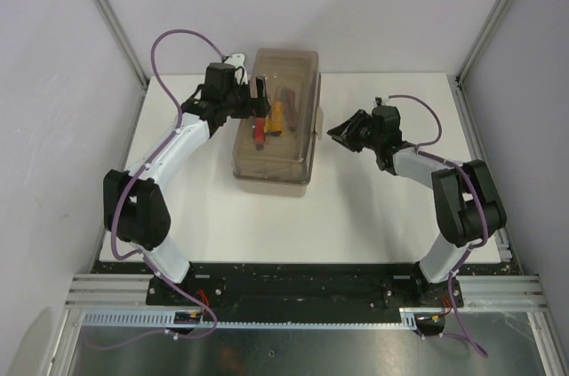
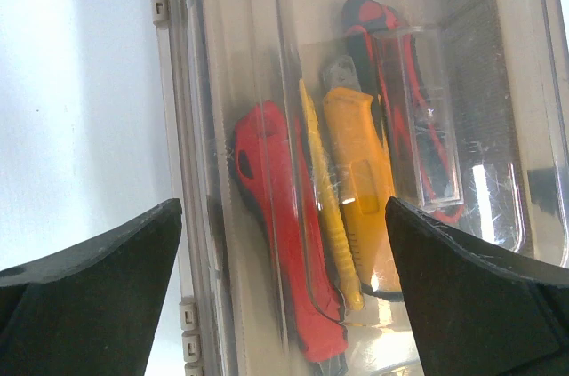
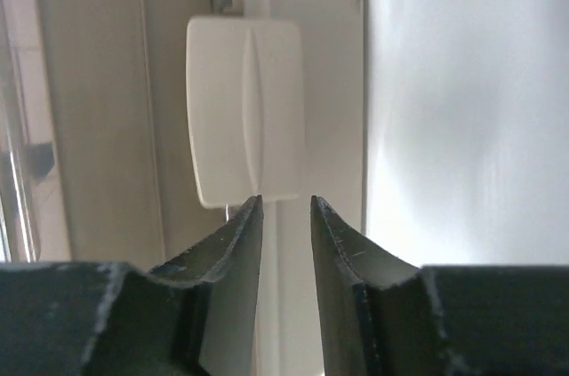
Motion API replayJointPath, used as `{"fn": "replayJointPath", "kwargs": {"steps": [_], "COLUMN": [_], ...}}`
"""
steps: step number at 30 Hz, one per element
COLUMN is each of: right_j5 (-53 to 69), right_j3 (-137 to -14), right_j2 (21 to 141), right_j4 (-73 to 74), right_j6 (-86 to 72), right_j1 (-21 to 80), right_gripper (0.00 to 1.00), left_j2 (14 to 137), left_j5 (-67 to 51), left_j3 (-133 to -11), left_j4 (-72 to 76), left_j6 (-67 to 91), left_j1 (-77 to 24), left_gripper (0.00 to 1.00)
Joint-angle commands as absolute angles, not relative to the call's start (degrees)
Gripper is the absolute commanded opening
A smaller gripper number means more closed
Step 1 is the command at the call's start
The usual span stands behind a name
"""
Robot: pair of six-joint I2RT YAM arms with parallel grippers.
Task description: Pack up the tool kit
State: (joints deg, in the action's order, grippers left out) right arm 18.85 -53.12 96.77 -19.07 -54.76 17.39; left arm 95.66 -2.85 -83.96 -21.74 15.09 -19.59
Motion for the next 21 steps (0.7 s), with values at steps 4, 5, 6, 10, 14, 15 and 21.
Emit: {"fn": "replayJointPath", "kwargs": {"steps": [4,5,6,10,14,15,21], "right_j5": [13.3,13.2,13.3,12.7,10.2,9.8,10.7], "right_j3": [-65.2,-67.1,-68.9,-75.5,-78.3,-79.0,-80.9], "right_j2": [103.5,105.0,106.5,111.9,113.2,113.4,114.5], "right_j4": [-10.5,-9.6,-8.5,-3.8,-1.1,-0.7,-0.4], "right_j6": [-46.7,-45.8,-45.0,-42.5,-40.7,-40.2,-38.7], "right_j1": [17.4,17.4,17.4,17.4,18.2,18.5,20.0], "right_gripper": [0.28,0.27,0.26,0.23,0.19,0.19,0.18], "left_j2": [93.7,93.8,93.8,93.9,94.1,94.1,94.1], "left_j5": [-0.2,-0.2,-0.4,-0.9,-1.0,-1.1,-1.6], "left_j3": [-83.2,-83.3,-83.3,-83.3,-82.9,-82.8,-82.5], "left_j4": [-22.5,-22.6,-22.6,-22.5,-22.5,-22.6,-22.6], "left_j6": [15.0,14.8,14.7,14.1,13.7,13.7,13.6], "left_j1": [-19.8,-19.8,-19.8,-19.8,-19.9,-19.9,-19.9], "left_gripper": [1.0,0.99,0.99,1.0,1.0,0.99,1.0]}}
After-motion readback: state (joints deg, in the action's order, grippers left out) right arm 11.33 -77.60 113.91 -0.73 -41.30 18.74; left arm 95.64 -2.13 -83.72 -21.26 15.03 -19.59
